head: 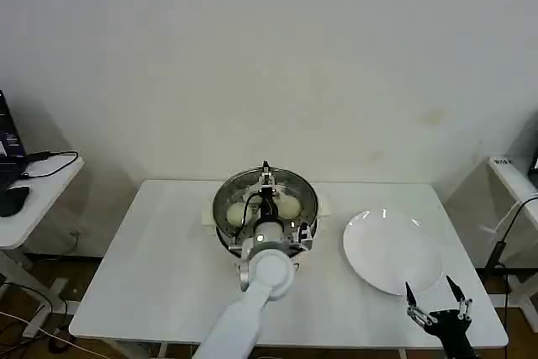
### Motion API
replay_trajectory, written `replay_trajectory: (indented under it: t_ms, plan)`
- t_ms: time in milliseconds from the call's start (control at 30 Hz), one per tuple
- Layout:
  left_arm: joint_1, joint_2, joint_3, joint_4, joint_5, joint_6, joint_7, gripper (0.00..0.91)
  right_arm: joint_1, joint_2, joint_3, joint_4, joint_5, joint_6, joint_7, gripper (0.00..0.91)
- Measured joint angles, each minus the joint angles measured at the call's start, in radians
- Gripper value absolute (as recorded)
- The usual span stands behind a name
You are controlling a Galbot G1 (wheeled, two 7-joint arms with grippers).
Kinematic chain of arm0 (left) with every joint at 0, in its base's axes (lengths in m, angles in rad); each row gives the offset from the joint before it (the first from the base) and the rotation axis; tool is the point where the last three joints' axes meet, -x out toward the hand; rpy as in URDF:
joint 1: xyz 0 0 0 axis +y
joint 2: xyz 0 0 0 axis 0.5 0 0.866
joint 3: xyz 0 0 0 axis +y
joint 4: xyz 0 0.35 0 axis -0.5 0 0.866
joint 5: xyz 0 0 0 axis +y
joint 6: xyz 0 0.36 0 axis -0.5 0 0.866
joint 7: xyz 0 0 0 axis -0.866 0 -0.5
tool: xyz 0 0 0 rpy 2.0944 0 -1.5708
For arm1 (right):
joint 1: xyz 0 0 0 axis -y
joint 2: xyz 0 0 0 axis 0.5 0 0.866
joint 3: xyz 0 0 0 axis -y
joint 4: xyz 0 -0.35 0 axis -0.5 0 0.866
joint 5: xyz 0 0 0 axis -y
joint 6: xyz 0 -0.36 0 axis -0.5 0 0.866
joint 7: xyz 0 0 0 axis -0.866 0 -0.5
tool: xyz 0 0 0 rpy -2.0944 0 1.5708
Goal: Take steamed baozi put them in steamer then cover it.
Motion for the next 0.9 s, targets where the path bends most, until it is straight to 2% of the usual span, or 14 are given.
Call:
replay_trajectory:
  t_ms: [900]
  plan:
    - [0.067, 0.092, 0.033, -0.171, -0.084, -0.01, 0.025, 0.907, -0.005, 0.002, -0.007, 0.0, -0.004, 0.003, 0.0, 0.907]
